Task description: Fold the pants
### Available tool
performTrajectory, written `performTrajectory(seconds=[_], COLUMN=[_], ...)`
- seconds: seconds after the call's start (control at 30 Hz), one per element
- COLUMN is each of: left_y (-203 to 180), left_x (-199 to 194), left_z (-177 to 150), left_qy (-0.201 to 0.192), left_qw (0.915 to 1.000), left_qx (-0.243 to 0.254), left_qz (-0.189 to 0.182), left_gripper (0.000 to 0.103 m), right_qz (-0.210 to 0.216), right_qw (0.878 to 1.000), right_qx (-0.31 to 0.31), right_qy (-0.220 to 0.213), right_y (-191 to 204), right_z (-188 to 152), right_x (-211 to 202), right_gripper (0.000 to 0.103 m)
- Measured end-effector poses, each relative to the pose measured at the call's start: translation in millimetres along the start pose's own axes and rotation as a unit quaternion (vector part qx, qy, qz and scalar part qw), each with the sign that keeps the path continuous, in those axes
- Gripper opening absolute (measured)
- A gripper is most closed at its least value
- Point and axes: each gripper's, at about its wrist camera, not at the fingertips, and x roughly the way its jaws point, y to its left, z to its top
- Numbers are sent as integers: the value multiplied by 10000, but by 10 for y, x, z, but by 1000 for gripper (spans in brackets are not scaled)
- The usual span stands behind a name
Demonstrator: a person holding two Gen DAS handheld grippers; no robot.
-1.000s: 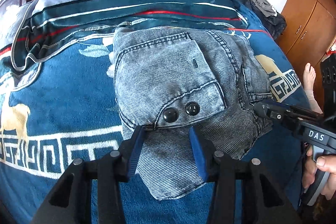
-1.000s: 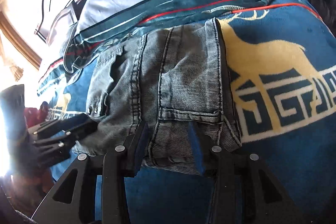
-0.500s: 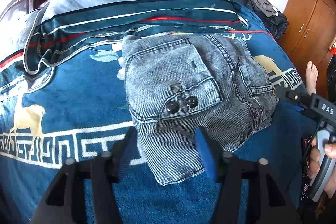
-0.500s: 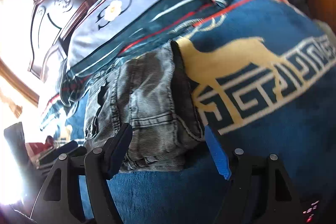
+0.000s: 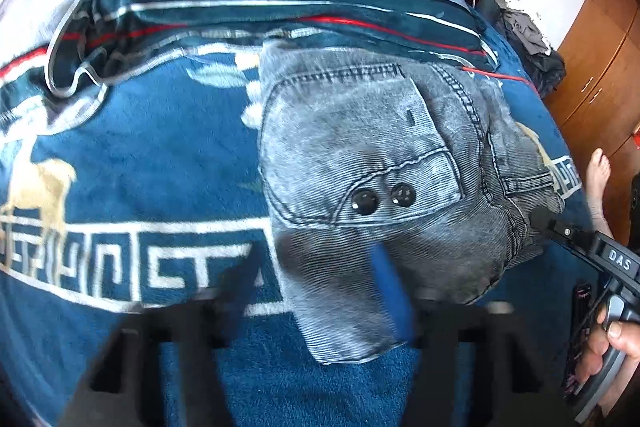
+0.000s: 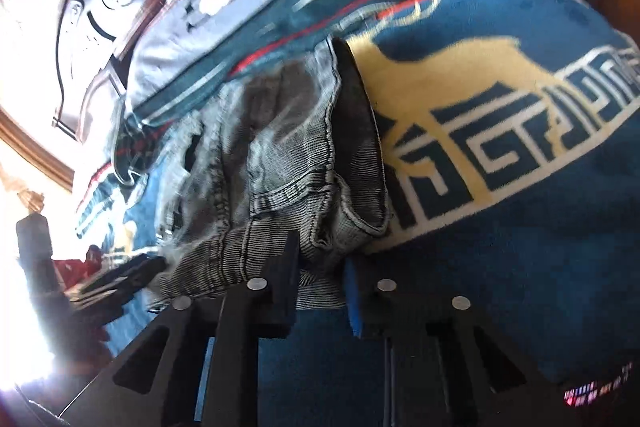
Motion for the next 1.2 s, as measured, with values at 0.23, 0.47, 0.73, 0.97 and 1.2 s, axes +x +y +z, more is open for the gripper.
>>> performTrajectory(seconds=[0.23, 0.47, 0.73, 0.97, 1.2], left_y=[72, 400, 484, 445, 467], left_x=[62, -196, 378, 509, 187], left_z=[-48, 168, 477, 366, 445], left_qy=[35, -458, 232, 187, -110], left_qw=[10000, 9951, 9912, 9815, 9790], left_qx=[-30, -814, -1163, -1616, -1461], left_qz=[17, -328, -582, -1014, -1416], left_gripper=[34, 82, 75, 37, 22], right_qz=[20, 85, 568, 704, 810], right_qw=[9991, 9997, 9952, 9924, 9954], right_qx=[221, 214, 584, 849, 454], right_qy=[374, -42, 543, 551, 216], right_y=[-175, -254, -375, -272, 125], right_z=[-90, 108, 350, 305, 430], right_x=[152, -129, 413, 587, 302], right_gripper=[26, 75, 73, 27, 23])
